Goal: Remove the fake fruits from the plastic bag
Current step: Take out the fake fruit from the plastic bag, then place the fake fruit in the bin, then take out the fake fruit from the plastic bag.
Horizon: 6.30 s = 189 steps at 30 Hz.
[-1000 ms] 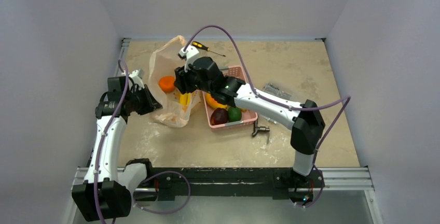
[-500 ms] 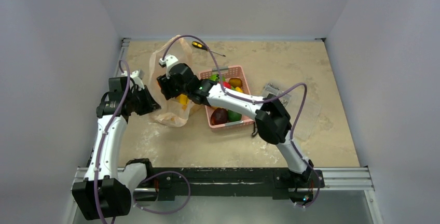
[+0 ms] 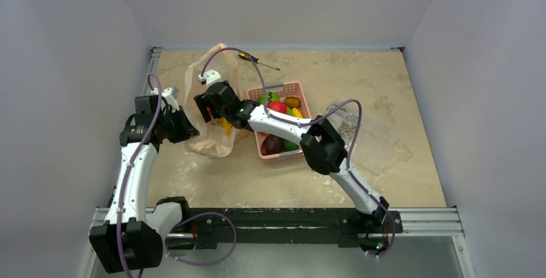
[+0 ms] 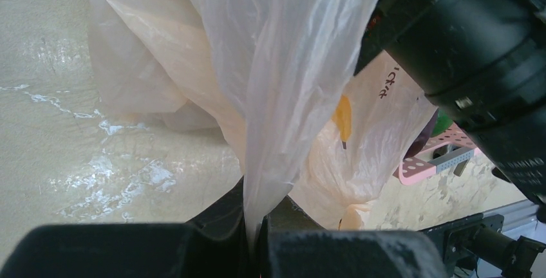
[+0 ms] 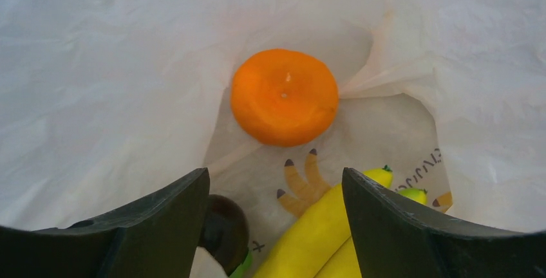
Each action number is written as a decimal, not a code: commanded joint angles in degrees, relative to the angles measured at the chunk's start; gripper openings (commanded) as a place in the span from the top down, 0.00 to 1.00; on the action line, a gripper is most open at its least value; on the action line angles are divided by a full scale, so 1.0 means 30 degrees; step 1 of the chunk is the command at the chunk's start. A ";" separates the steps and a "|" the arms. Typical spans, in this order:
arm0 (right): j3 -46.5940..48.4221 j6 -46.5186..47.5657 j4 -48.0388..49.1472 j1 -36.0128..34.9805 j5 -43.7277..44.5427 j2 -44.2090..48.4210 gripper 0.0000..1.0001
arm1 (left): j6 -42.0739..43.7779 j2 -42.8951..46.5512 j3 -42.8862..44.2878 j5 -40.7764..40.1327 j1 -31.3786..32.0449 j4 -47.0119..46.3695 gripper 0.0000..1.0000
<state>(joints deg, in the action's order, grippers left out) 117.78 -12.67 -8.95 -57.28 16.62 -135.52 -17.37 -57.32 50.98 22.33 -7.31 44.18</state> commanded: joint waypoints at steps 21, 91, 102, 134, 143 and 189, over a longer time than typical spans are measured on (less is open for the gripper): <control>0.7000 0.1709 0.1390 0.0664 -0.0187 -0.5442 0.39 | 0.0281 -0.0254 0.0079 0.0233 0.0070 -0.0616 1.00; -2.0579 -0.1876 -0.1072 0.2679 0.5216 1.7551 0.95 | -0.0073 -0.0083 0.0116 -0.0296 0.0079 -0.0565 1.00; -1.9968 -0.1584 -0.1913 0.2656 0.4871 1.7203 0.43 | -0.0071 -0.0185 0.0163 -0.0243 0.0075 -0.0549 1.00; -1.4033 0.0061 -0.1035 -0.0426 0.2547 1.5555 0.29 | -0.0129 -0.0171 0.0116 0.0555 0.0064 -0.0707 1.00; -1.1617 -0.0043 0.1557 -0.1334 -0.1756 1.4098 0.44 | -0.0104 0.0142 0.0120 0.0313 0.0043 -0.0742 1.00; 0.0089 -0.4654 -0.6157 0.0111 0.2305 0.0133 0.23 | -0.0129 0.0078 -0.0059 0.1029 0.0058 -0.0850 1.00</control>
<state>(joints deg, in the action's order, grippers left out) 115.33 -27.79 -26.61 -56.82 24.71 -134.19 -17.41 -57.84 50.98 24.75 -7.31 43.77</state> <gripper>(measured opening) 0.734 0.003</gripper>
